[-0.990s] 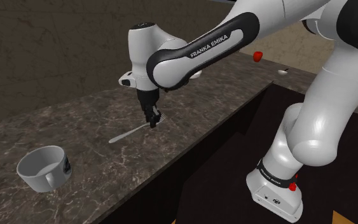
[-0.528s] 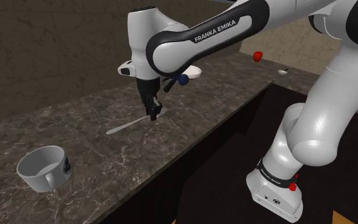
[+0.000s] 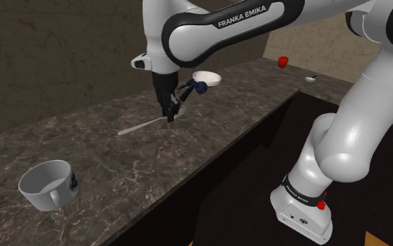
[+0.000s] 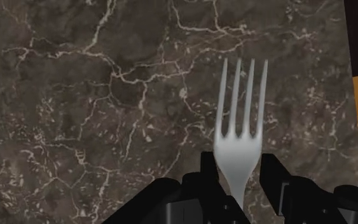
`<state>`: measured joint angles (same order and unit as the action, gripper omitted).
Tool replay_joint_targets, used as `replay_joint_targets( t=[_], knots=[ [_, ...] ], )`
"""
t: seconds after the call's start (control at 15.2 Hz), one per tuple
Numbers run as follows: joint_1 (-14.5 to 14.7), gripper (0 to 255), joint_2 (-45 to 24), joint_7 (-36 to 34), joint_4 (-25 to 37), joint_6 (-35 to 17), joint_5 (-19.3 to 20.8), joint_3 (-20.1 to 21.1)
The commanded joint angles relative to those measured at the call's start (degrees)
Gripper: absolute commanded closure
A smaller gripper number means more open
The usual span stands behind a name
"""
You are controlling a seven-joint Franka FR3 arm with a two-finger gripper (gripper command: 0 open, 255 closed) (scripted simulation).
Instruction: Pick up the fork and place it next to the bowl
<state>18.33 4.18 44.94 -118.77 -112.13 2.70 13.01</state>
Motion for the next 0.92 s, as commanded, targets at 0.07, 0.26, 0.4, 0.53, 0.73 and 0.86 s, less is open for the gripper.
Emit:
replay_joint_targets(
  t=[0.07,0.26,0.4,0.53,0.73,0.86],
  knots=[
    [-1.9,255,1.8,4.2,-1.8,-0.2,0.0,-2.2],
    [-3.8,255,2.9,8.4,-3.1,-0.7,0.3,-4.6],
    [-5.1,255,3.4,11.1,-3.6,-0.9,0.5,-6.3],
    [-6.3,255,3.6,13.9,-3.9,-1.2,0.8,-7.9],
    [-8.3,255,3.5,18.0,-3.9,-1.5,1.3,-10.3],
    [-9.6,255,3.1,20.7,-3.5,-1.7,1.7,-11.9]
  ],
)
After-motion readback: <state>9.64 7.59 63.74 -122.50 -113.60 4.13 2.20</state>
